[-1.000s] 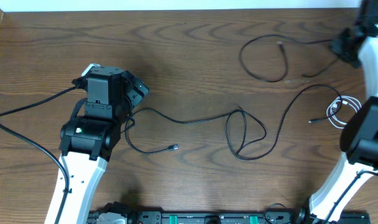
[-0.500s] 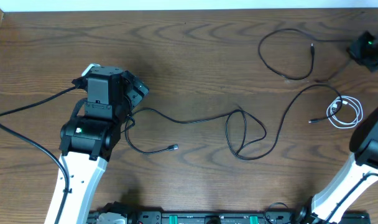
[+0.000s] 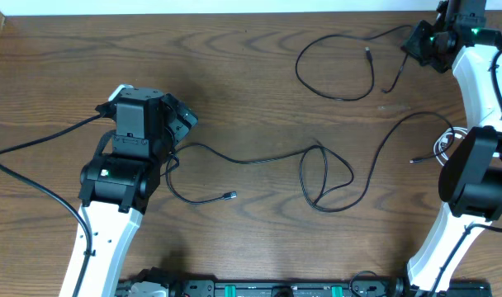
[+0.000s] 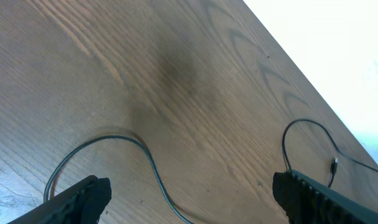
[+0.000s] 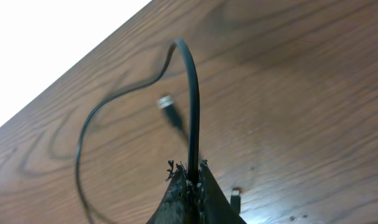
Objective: Untangle cables
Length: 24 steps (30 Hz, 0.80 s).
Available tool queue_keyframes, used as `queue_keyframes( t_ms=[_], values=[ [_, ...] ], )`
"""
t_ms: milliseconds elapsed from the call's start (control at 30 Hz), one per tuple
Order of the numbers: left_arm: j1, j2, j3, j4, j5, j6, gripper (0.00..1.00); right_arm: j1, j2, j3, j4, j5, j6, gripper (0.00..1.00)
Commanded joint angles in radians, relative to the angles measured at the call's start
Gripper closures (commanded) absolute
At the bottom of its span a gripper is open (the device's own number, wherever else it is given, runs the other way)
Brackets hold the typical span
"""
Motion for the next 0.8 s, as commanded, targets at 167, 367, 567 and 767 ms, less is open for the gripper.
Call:
queue_keyframes(
  t_ms=[167, 367, 567, 767],
  values=[
    [0.005, 0.002, 0.012, -0.001, -0.006, 0.009, 0.1, -0.004, 0.129, -0.014, -0.033, 0.058, -0.015, 0.96],
    [0.005, 0.002, 0.012, -0.001, -0.006, 0.009, 0.1, -0.006, 0.104, -0.013, -0.114, 0.102, -0.075, 0.01],
    [0.005, 0.002, 0.012, -0.001, -0.006, 0.009, 0.1, -0.06, -0.04, -0.013, -0.243, 0.357, 0.007, 0.01],
    [0.005, 0.002, 0.012, -0.001, -0.006, 0.009, 0.1, -0.177, -0.183, -0.013, -0.368, 0.359, -0.022, 0.06]
  ],
)
